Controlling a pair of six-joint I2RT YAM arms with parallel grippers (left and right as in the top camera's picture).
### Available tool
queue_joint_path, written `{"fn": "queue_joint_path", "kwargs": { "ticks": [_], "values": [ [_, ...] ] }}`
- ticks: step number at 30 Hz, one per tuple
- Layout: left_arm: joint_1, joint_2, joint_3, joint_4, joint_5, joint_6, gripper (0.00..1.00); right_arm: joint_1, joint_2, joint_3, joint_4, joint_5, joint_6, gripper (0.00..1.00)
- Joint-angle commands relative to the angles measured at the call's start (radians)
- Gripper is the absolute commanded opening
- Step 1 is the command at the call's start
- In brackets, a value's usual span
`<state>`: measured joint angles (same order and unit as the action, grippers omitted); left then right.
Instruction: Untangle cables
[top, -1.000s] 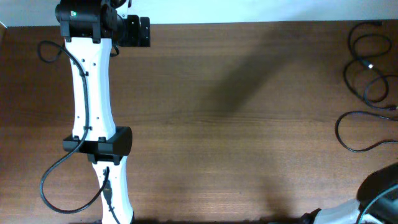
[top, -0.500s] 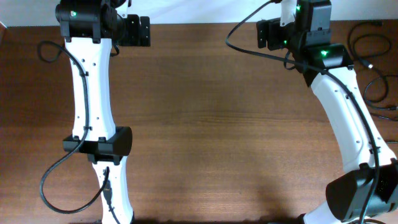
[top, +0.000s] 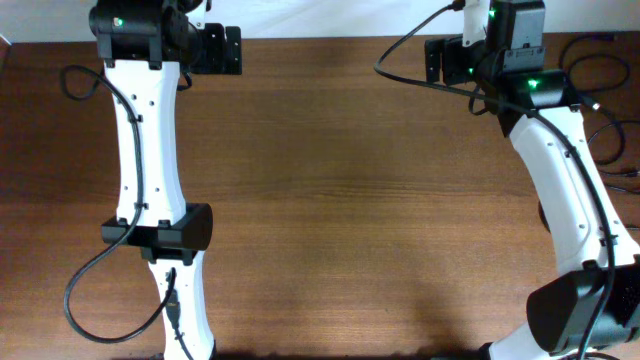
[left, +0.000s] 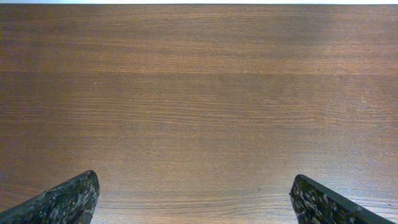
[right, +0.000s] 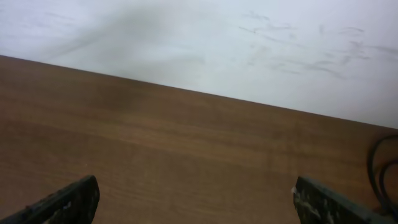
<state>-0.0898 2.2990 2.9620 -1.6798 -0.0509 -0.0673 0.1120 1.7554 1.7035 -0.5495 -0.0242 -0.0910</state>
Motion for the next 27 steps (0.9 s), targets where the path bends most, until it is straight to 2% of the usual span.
{"fn": "queue_joint_path", "kwargs": {
  "ticks": [1,4,6,8,14,19,27],
  "values": [
    [-0.001,-0.006,0.001,0.002,0.01,0.016,0.99,-0.002,-0.015,0.002,0.0,0.01,-0.01,0.99],
    [-0.001,-0.015,0.001,-0.008,0.003,0.016,0.99,-0.002,-0.015,0.002,0.0,0.009,-0.01,0.99],
    [-0.002,-0.054,0.001,-0.002,-0.057,0.015,0.99,-0.002,-0.015,0.002,0.0,0.009,-0.01,0.99],
    [-0.002,-0.163,0.001,0.132,0.007,0.001,0.99,-0.002,-0.015,0.002,0.0,0.009,-0.01,0.99],
    [-0.002,-0.341,-0.048,0.286,0.003,0.002,0.99,-0.002,-0.015,0.002,0.0,0.01,-0.01,0.99],
    [-0.002,-0.587,-0.378,0.489,0.003,0.002,0.99,-0.002,-0.015,0.002,0.0,0.009,-0.01,0.99],
    [-0.001,-1.185,-1.305,1.018,0.0,0.001,0.99,-0.002,-0.015,0.002,0.0,0.01,-0.01,0.99]
  ]
}}
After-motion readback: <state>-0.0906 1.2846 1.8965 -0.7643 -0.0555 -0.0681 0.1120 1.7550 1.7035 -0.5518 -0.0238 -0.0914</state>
